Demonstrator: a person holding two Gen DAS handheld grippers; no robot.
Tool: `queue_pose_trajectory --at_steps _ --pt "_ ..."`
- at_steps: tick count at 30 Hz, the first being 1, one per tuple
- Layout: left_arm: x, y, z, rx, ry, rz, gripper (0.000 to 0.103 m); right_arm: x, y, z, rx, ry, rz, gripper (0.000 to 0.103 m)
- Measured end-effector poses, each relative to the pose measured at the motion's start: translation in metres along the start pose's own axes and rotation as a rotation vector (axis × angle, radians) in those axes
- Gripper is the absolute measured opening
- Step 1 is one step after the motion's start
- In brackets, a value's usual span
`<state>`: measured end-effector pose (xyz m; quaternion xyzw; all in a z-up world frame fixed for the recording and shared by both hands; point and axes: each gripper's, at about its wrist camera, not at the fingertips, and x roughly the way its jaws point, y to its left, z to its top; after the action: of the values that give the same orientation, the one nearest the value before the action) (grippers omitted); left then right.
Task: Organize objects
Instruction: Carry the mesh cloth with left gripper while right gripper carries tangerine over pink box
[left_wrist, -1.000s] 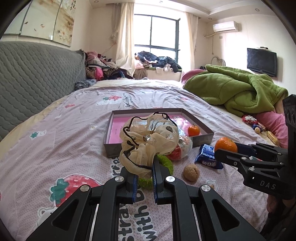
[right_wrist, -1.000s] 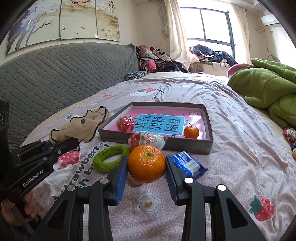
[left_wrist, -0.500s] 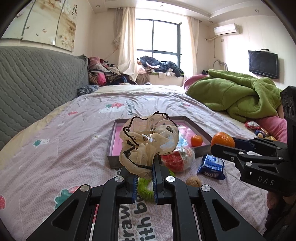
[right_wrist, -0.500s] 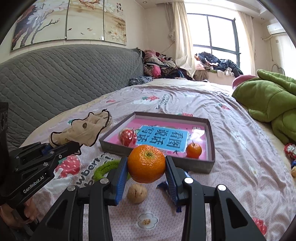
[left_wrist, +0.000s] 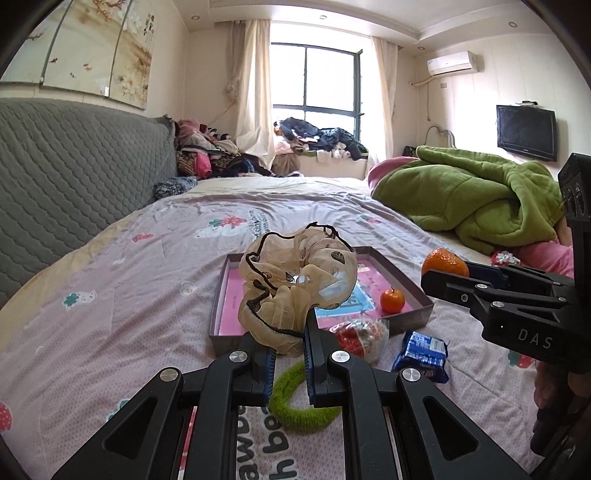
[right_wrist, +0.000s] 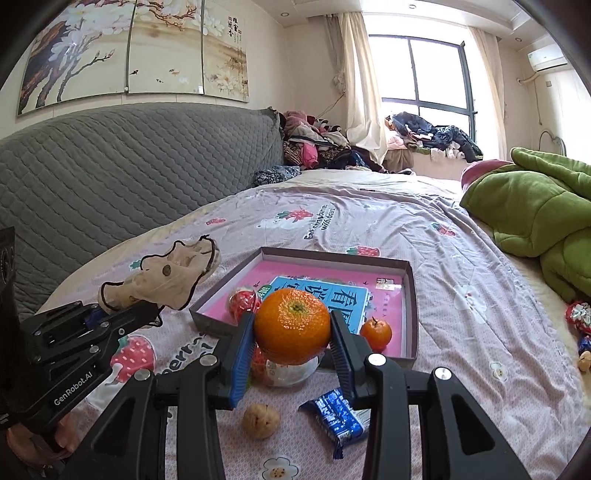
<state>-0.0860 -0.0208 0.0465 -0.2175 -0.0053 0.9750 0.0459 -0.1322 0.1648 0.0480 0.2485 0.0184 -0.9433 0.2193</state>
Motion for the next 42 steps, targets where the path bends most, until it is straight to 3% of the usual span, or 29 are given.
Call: queue_pose_trajectory --at_steps 18,42 --pt "0.008 -0.002 0.028 0.016 -0.022 0.022 0.013 -0.001 -0.008 0.025 -0.023 -0.042 -0.008 0.040" --pt "0.041 0.005 0.053 0.048 -0.013 0.064 0.013 0.009 -0.029 0.057 -0.083 -0.095 -0.086 0.040"
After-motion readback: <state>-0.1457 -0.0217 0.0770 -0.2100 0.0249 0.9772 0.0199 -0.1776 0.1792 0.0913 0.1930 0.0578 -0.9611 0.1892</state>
